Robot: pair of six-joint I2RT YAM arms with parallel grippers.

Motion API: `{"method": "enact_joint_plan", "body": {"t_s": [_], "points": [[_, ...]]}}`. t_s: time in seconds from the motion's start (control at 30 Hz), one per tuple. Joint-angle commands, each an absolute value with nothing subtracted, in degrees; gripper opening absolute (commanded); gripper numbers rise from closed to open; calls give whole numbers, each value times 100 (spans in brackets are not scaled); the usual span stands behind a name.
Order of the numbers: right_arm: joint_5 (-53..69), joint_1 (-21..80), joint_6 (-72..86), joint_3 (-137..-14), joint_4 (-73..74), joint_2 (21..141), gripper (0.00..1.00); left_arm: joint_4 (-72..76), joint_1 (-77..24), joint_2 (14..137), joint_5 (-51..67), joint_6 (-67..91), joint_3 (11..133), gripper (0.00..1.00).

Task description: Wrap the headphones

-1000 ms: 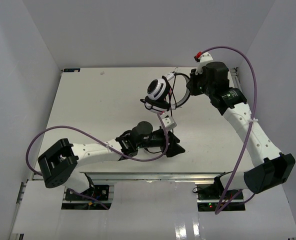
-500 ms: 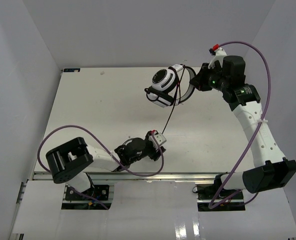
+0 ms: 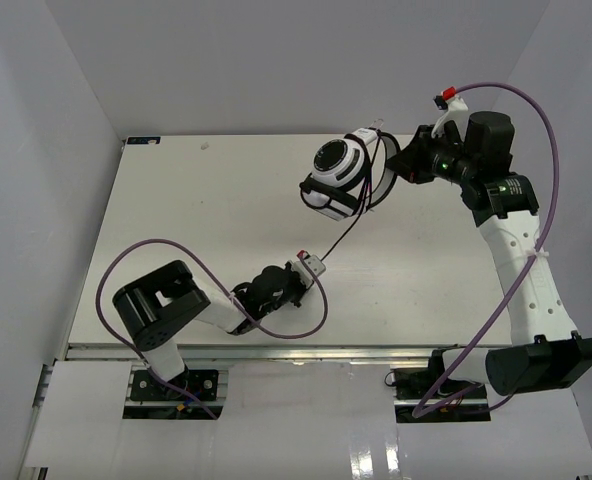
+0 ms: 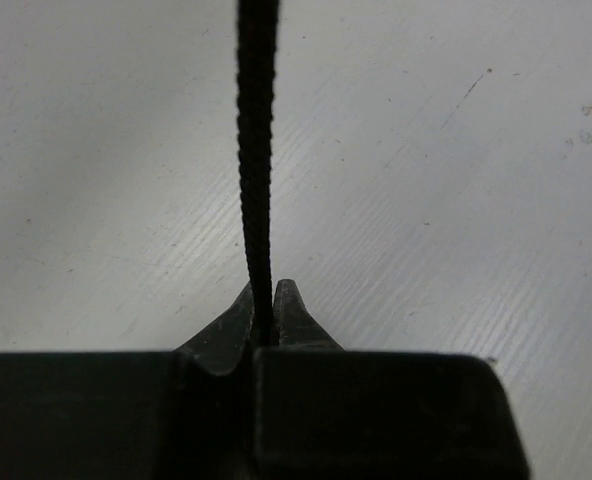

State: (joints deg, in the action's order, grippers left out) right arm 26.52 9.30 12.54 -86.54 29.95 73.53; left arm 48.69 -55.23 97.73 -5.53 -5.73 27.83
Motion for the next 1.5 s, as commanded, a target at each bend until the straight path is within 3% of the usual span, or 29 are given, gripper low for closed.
{"method": "enact_joint_plan", "body": {"t_s": [0.0, 0.13, 0.27, 0.37, 0.53, 0.63, 0.7, 0.93, 1.13, 1.27, 1.47], "points": [[4013, 637, 1028, -8764, 2480, 7163, 8, 5076, -4970, 9062, 731, -280, 2355, 0], [5965, 406, 668, -8560, 2214, 7149, 8, 5146, -4118, 8796, 2482, 191, 2126, 0], [6347, 433, -750, -8635, 2876, 7110, 8, 3785, -3394, 8982, 3374, 246, 2907, 0], [5135, 559, -2497, -8798, 4121, 6997, 8, 3243, -2712, 8904, 3923, 603, 3443, 0], [3615, 939, -3901, -7954, 4405, 6533, 8, 1780, -2105, 8982, 4561, 1083, 4735, 0], [2231, 1751, -4053, -6797, 3451, 6006, 8, 798, -2083, 9204, 5072, 1565, 5823, 0], [690, 2290, -3867, -6254, 2670, 5833, 8, 723, -2090, 9228, 5522, 2139, 6185, 0], [-2856, 3547, -3815, -5366, 258, 6227, 8, 783, -2348, 8708, 6391, 3529, 6283, 0], [-4298, 3779, -3683, -5422, -1642, 6992, 8, 901, -2626, 8482, 6591, 4283, 6152, 0], [-4479, 3779, -2713, -5877, -1476, 7471, 8, 1539, -2918, 8607, 6313, 5248, 6082, 3], [-4059, 3788, -874, -6848, -193, 8097, 8, 3238, -3378, 8898, 4890, 6599, 5667, 12]]}}
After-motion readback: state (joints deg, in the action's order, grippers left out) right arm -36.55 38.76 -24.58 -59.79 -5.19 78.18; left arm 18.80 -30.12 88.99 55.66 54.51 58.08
